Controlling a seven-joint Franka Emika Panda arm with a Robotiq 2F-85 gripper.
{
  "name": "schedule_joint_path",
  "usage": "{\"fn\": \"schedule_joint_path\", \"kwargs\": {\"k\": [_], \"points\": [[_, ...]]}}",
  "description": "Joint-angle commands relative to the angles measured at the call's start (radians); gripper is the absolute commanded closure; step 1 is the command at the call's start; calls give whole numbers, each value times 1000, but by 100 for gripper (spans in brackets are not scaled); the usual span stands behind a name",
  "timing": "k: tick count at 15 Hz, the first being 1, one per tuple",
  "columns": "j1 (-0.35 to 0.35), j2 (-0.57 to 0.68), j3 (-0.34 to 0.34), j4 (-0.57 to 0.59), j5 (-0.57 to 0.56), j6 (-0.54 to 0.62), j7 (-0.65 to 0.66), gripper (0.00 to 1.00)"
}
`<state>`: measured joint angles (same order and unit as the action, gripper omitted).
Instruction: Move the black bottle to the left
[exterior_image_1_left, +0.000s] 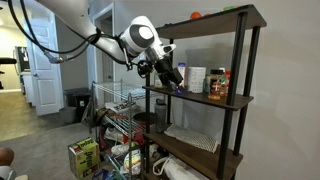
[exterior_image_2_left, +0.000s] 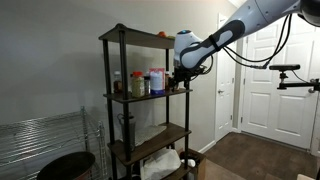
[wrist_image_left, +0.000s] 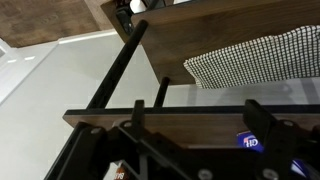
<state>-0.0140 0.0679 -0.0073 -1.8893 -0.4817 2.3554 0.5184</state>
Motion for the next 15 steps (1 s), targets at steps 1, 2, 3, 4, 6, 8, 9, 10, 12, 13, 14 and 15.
{"fn": "schedule_joint_path", "kwargs": {"k": [1, 2, 3, 4, 6, 8, 9, 10, 12, 13, 14, 15], "points": [[1, 40, -24, 56, 15, 10, 12, 0], [-2, 60, -34, 85, 18, 23, 30, 0], [-6, 83, -43, 116, 34, 38, 42, 0], [-9, 112, -54, 154, 62, 57, 53, 0], [-9, 167, -80, 220, 91, 103, 90, 0], [0, 223, -112, 283, 82, 141, 139, 0], [11, 250, -134, 312, 53, 157, 182, 0], [17, 276, -152, 339, 47, 171, 204, 0], [35, 319, -192, 387, 32, 186, 254, 0], [45, 337, -211, 407, 24, 194, 276, 0], [58, 355, -234, 427, 8, 199, 305, 0], [67, 369, -251, 444, -3, 199, 326, 0]]}}
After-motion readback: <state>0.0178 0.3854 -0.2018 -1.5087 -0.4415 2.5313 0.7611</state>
